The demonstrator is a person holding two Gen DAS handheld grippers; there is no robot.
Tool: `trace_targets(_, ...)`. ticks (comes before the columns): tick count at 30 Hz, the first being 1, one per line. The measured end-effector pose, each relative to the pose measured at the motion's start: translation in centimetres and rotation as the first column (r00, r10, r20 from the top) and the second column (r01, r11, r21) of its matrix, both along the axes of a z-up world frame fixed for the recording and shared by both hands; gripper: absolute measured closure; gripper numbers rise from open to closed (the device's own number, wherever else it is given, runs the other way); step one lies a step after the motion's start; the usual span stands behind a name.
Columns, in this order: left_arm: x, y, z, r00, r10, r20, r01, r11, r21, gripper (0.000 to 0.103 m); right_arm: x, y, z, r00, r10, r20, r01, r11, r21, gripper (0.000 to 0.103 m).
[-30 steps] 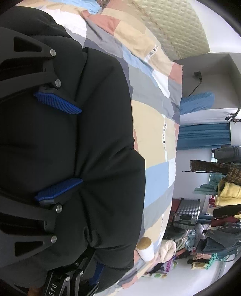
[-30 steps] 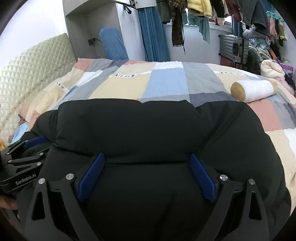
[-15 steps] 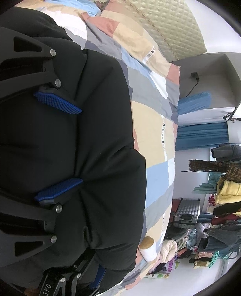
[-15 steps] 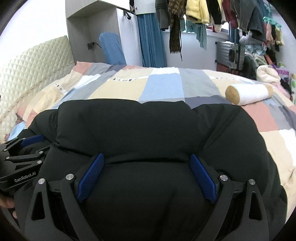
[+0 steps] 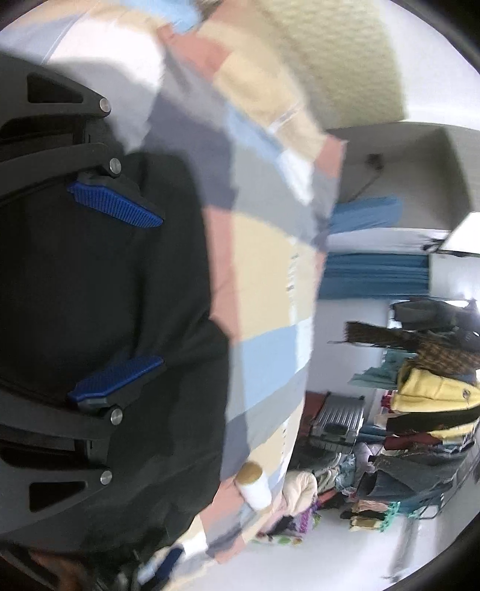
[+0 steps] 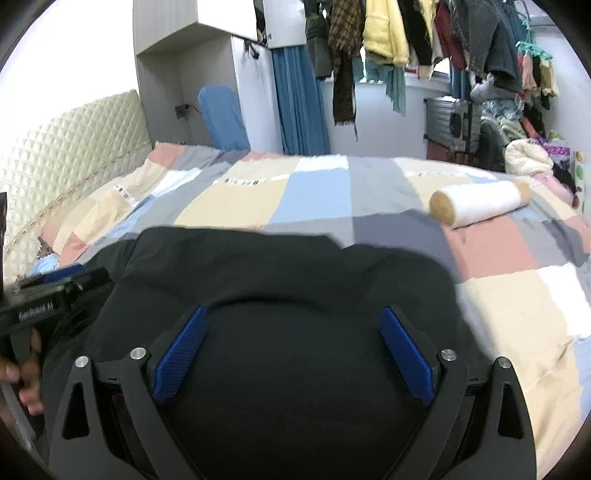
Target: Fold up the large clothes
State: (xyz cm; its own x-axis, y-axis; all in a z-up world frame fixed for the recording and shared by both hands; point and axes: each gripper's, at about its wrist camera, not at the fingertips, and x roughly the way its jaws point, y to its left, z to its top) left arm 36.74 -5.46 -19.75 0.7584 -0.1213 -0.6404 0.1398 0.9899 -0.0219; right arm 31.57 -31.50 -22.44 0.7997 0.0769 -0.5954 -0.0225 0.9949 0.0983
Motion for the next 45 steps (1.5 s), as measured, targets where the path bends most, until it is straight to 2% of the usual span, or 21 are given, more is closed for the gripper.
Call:
trace_targets(2, -0.1, 0.2, 0.4, 0.999, 0.028, 0.030, -0.030, 0.997, 0.069, 0.031, -0.7, -2.0, 0.7, 0.999, -0.047, 0.020, 0.046, 0.998, 0.031, 0.000)
trace_targets(4, 0.2, 0.2, -0.2, 0.998, 0.058, 0.016, -0.059, 0.989, 0.137, 0.031, -1.0, -3.4, 0.9, 0.997, -0.077, 0.017, 0.076, 0.996, 0.047, 0.000)
trace_targets(8, 1.0, 1.1, -1.8, 0.992, 0.119, -0.041, -0.112, 0.983, 0.144, 0.031, -0.4, -5.1, -0.5, 0.995, -0.095, -0.045, 0.097, 0.993, 0.061, 0.000)
trace_targets(12, 1.3, 2.4, -3.1, 0.990, 0.111, -0.091, -0.104, 0.992, 0.077, 0.031, 0.6, -4.5, -2.5, 0.993, -0.061, -0.104, 0.066, 0.997, 0.043, 0.000)
trace_targets(17, 0.9, 3.5, -4.2, 0.990, 0.106, -0.097, -0.106, 0.994, 0.007, 0.030, 0.9, -4.3, -3.9, 0.993, -0.039, -0.115, 0.047, 0.996, 0.071, 0.000)
trace_targets(23, 1.1, 2.9, -4.0, 0.989, 0.110, -0.094, -0.108, 0.994, 0.027, 0.030, 0.7, -4.1, -4.4, 0.994, -0.057, -0.098, 0.064, 0.996, 0.065, 0.000)
trace_targets(26, 0.6, 3.2, -3.2, 0.989, 0.114, -0.092, -0.115, 0.993, 0.002, 0.030, 0.5, -4.0, -4.1, 0.994, -0.071, -0.088, 0.075, 0.996, 0.051, 0.000)
trace_targets(29, -0.5, 3.6, -1.9, 0.989, 0.121, -0.089, -0.124, 0.992, -0.028, 0.030, 0.0, -3.6, -3.1, 0.994, -0.084, -0.069, 0.084, 0.996, 0.001, 0.000)
trace_targets(32, -2.1, 3.8, 0.8, 0.993, 0.103, -0.064, -0.109, 0.991, -0.083, 0.030, -1.3, -3.2, -1.4, 0.997, -0.081, -0.018, 0.081, 0.996, -0.029, 0.000)
trace_targets(34, -3.4, 3.7, 2.9, 0.994, 0.109, -0.024, -0.110, 0.990, -0.087, 0.026, -2.5, -3.3, -0.1, 0.996, -0.092, 0.003, 0.092, 0.995, -0.023, 0.000)
trace_targets(35, -4.0, 3.6, 3.9, 0.994, 0.112, -0.004, -0.112, 0.990, -0.084, 0.020, -2.9, -3.4, 0.4, 0.994, -0.108, 0.009, 0.108, 0.994, -0.023, 0.000)
trace_targets(37, -6.0, 3.4, 6.2, 0.992, 0.121, 0.048, -0.117, 0.990, -0.085, 0.013, -4.1, -3.6, 2.0, 0.991, -0.130, 0.023, 0.130, 0.992, -0.002, 0.000)
trace_targets(42, -10.8, 3.2, 11.3, 0.988, 0.124, 0.088, -0.118, 0.990, -0.072, 0.013, -7.3, -3.8, 7.1, 0.987, -0.140, 0.074, 0.137, 0.990, 0.035, 0.000)
trace_targets(45, -13.6, 3.0, 14.0, 0.985, 0.132, 0.111, -0.123, 0.989, -0.083, 0.013, -10.0, -3.6, 10.4, 0.981, -0.148, 0.124, 0.133, 0.984, 0.117, 0.000)
